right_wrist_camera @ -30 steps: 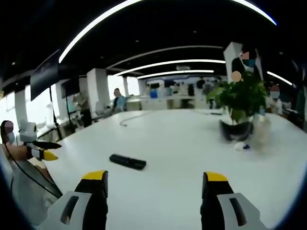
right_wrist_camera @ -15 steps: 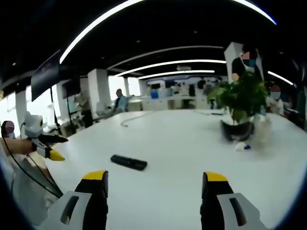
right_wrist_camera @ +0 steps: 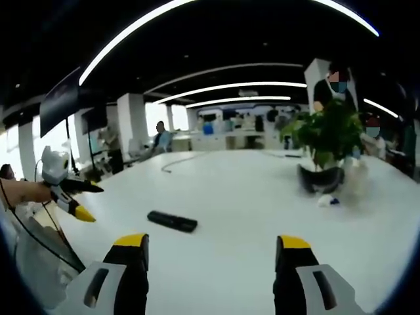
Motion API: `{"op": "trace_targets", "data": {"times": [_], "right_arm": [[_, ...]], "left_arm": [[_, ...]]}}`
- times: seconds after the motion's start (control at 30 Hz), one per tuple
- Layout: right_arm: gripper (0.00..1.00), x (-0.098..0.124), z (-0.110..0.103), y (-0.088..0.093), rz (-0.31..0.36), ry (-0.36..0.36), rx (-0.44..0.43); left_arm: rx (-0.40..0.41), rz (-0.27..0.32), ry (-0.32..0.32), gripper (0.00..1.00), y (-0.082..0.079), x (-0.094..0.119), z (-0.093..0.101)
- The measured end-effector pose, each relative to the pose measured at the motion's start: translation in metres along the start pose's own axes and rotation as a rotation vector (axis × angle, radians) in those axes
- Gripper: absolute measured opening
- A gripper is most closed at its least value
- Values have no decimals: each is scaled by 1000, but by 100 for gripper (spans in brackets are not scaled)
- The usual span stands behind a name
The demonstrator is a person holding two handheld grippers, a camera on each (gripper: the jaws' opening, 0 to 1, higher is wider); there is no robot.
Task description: Press the specified remote control buttons in sequence, fully releasing each button before pressing the next.
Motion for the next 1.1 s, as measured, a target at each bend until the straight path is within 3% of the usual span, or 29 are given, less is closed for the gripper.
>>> {"op": "trace_targets", "data": {"times": [0.53,0.67,1.1], "right_arm": [[76,0,2,0,2,6,-4],[75,0,4,1,0,12,-5],[75,1,5,0,10,20,-24]], "left_arm": [[-16,-49,114,80,-11,-30,-9],[16,-47,150,78,-15,-40,-10],[-47,-94,197,76,-22,-64,-5]]}}
Point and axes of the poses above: the point that each gripper's makers call its tool centre point, and the gripper's own axes: x roughly backward along the fingers, z roughly to its right, y roughly out of its underside, the point moved 5 cm from there along x, roughly backward along the fingers, and after that the axes turned 5 degrees about -x, right-handed, at the moved point
